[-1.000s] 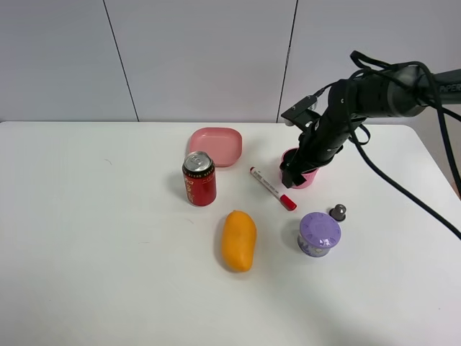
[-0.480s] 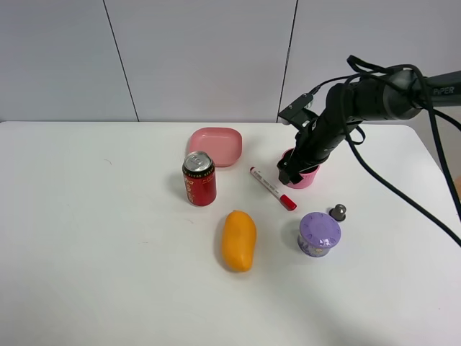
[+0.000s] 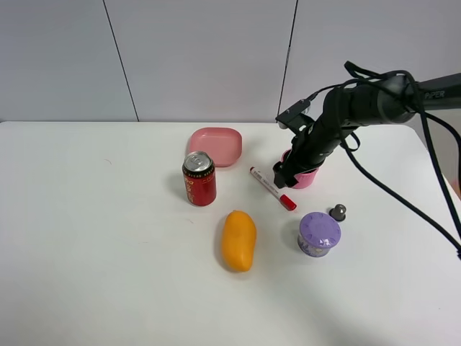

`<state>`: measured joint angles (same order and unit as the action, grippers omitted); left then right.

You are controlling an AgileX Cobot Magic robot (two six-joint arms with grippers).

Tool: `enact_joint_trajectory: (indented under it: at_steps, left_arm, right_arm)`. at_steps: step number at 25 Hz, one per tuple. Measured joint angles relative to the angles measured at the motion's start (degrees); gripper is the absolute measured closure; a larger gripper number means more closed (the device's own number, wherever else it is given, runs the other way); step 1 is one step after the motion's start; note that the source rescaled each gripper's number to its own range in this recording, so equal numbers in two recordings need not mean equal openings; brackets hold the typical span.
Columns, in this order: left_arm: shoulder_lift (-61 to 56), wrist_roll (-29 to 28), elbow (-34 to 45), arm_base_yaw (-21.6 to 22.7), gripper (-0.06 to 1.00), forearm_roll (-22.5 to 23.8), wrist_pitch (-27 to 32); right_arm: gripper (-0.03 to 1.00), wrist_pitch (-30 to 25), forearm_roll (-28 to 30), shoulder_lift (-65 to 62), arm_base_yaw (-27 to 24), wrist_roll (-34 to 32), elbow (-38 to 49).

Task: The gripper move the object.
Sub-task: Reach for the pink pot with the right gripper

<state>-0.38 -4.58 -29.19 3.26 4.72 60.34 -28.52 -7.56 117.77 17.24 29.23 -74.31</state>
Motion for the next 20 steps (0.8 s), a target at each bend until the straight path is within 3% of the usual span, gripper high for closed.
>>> enact_joint_trajectory:
  at_steps: [20]
  left_arm:
    - [0.00, 0.00, 0.00, 0.00, -0.06, 0.00, 0.00]
  right_arm:
    - [0.13, 4.25, -0.18, 1.92, 0.00, 0.11, 0.00]
